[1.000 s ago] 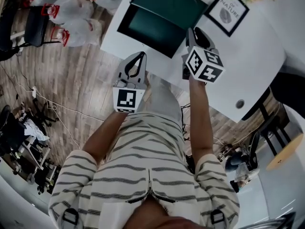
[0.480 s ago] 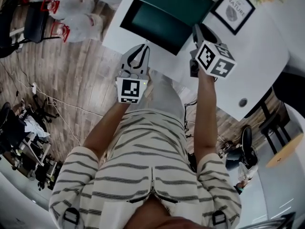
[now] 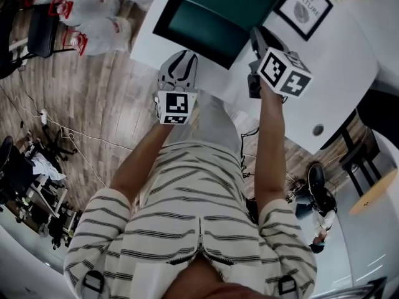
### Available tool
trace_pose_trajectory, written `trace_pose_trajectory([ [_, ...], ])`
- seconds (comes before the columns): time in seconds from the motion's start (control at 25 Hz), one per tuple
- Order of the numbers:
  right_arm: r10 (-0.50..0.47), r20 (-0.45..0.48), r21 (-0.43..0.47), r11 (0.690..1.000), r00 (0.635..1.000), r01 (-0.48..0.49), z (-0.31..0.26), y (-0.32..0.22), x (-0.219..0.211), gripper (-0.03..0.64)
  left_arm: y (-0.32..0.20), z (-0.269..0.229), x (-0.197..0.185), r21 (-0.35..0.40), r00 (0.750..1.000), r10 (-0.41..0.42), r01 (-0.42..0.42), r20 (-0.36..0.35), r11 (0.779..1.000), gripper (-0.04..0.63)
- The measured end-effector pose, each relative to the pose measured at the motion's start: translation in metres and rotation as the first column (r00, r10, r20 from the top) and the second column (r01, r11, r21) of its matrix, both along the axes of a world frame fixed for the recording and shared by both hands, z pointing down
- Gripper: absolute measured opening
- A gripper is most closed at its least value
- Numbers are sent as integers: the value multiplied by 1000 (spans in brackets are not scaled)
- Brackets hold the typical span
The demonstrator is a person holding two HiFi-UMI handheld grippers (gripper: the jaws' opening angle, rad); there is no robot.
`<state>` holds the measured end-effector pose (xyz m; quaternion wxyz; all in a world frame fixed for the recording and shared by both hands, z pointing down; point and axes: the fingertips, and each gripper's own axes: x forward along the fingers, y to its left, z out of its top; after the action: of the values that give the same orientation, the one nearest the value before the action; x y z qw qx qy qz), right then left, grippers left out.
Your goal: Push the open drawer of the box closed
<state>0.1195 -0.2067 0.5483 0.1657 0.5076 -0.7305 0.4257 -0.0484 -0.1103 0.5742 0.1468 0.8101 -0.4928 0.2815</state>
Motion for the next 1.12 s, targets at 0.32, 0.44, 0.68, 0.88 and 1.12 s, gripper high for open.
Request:
trace_pose_trajectory([
  [0.32, 11, -2, 15, 1000, 1000, -11, -1, -4, -2, 86, -6, 14, -2, 0, 1000, -11, 11, 14, 1000, 82],
  [0.44, 12, 10, 8, 1000, 1000, -12, 0, -3, -1, 86, -7, 16, -1, -1, 1000, -9, 9, 17, 1000, 75],
  [0.68, 19, 18, 4, 1000, 1000, -19, 3, -2, -1, 86, -7, 15, -1, -7, 1000, -8, 8, 7, 1000, 71],
  [0.88, 18, 12, 10, 1000, 1000, -18, 0, -1, -1, 86, -6, 9, 0, 1, 1000, -1, 1, 7, 1000, 71],
  [1.12, 26, 10, 11, 1000, 1000, -26, -1, -2, -1, 84, -8, 5, 1, 7, 1000, 2, -2, 4, 1000, 71],
])
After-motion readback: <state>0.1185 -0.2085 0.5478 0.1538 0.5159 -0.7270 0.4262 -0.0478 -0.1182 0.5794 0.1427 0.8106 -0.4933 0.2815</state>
